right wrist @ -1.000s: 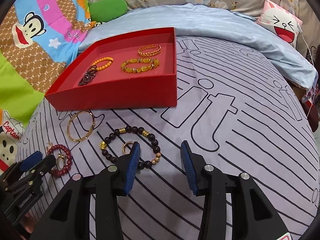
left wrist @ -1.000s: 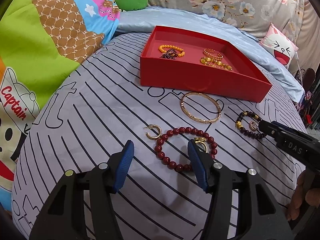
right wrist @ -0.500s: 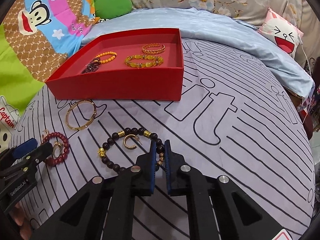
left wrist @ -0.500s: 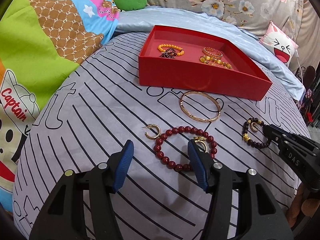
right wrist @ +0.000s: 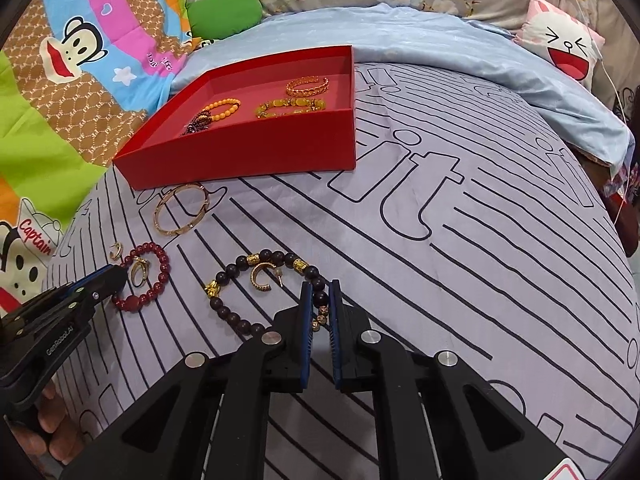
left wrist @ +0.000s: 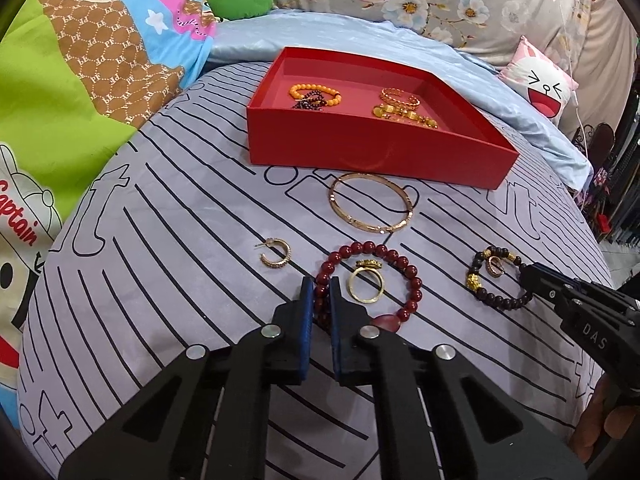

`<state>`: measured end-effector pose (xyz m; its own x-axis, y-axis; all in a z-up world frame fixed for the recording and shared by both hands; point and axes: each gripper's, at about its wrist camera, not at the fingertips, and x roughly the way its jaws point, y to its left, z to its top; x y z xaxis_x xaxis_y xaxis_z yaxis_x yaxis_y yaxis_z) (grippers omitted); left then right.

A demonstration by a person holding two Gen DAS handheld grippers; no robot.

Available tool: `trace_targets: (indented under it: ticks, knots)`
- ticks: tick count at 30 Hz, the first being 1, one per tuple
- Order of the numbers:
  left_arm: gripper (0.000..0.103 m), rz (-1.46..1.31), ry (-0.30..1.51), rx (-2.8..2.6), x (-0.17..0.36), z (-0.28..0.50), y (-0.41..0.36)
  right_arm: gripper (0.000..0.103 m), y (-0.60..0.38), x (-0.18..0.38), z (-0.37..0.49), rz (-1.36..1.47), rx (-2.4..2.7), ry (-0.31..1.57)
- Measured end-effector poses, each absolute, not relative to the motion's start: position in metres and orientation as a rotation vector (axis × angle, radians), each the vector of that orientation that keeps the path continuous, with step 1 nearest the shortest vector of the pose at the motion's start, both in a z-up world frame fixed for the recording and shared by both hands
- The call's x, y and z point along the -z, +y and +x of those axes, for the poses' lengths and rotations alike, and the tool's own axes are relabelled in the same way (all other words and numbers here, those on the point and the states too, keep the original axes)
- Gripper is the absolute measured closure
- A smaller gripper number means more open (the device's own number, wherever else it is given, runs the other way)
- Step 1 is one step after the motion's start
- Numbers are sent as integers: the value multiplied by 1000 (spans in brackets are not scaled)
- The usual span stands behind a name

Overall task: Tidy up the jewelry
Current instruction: 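Carry both bracelets into the red tray and open both grippers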

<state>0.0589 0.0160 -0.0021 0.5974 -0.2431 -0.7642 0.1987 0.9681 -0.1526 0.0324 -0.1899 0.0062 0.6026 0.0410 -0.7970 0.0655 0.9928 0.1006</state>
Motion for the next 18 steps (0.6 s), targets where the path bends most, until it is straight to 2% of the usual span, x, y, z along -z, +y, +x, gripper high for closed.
trace_targets:
  ticks: [7, 18]
  knots:
    - [96, -75, 892, 302, -15, 51, 12, 95, -194, -24, 24, 133, 5, 890]
    - [96, -40, 805, 436, -74, 46, -14, 96, -194, -67, 28, 124, -19, 791]
